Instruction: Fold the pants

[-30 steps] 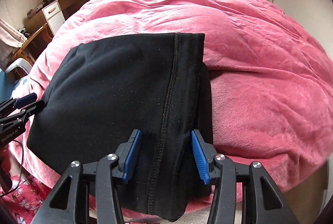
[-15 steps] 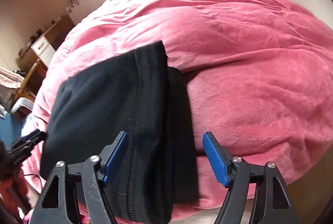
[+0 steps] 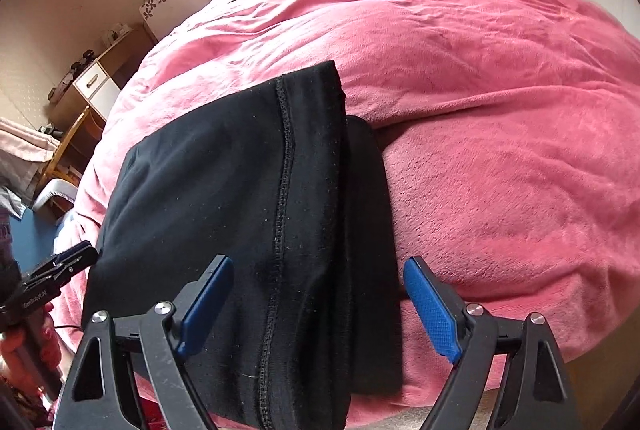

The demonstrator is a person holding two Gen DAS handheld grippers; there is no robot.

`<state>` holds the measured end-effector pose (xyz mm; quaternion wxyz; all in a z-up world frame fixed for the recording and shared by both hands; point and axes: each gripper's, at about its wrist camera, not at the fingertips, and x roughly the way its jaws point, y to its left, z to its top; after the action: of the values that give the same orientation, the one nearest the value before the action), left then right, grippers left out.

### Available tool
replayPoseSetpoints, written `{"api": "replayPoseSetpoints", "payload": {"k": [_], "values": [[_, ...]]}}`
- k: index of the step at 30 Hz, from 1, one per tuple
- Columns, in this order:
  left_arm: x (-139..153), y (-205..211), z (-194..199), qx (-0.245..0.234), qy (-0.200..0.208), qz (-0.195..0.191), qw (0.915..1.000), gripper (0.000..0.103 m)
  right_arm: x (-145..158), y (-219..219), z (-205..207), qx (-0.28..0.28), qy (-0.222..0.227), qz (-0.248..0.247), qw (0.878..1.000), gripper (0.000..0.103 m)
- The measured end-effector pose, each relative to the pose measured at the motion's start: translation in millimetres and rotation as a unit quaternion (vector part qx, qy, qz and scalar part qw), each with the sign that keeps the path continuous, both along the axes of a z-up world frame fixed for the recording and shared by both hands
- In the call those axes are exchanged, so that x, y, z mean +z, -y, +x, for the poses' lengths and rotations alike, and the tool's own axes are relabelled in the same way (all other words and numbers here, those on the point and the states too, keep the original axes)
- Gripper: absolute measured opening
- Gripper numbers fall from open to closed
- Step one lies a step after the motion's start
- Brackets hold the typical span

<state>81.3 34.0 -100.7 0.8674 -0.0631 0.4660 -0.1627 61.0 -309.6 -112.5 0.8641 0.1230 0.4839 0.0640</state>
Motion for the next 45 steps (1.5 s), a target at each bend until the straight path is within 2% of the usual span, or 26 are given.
{"api": "replayPoseSetpoints", "payload": {"k": [6,10,17,21,24,25,27,31,35,38,45], "values": [[-5,-4,4,-0.021,-0.028,-0.073,0.9967,0.054,-3,9,2,-0.011,-0.004,0.028,1.0,0.087],[-9,-2,6,-0.032,-0.031,-0.078,0.9959,0.054,-7,17,4,-0.017,-0.01,0.05,0.999,0.087],[-18,-9,11,-0.038,-0.047,-0.125,0.9903,0.055,-33,28,14,-0.025,-0.042,0.12,0.992,0.087],[-26,-7,15,-0.052,-0.058,-0.124,0.9892,0.062,-45,29,21,-0.024,-0.054,0.15,0.987,0.09],[-42,-14,24,-0.039,-0.097,-0.171,0.9798,0.068,-50,21,25,-0.011,-0.057,0.157,0.986,0.09],[-47,-17,26,-0.029,-0.108,-0.19,0.9754,0.069,-51,17,26,-0.005,-0.058,0.158,0.986,0.087],[-51,-18,25,-0.022,-0.112,-0.204,0.9723,0.07,-51,9,27,0.005,-0.059,0.145,0.988,0.085],[-46,-8,21,-0.047,-0.099,-0.203,0.973,0.066,-51,3,29,0.005,-0.062,0.136,0.989,0.076],[-27,7,17,-0.057,-0.057,-0.172,0.9818,0.038,-42,-1,28,0.013,-0.048,0.131,0.99,0.058],[-13,16,10,-0.07,-0.026,-0.143,0.9869,0.033,-34,-5,27,0.022,-0.035,0.113,0.993,0.053],[9,16,-3,-0.079,0.017,-0.129,0.9884,0.03,-13,-22,24,0.043,0.0,0.082,0.996,0.05]]}}
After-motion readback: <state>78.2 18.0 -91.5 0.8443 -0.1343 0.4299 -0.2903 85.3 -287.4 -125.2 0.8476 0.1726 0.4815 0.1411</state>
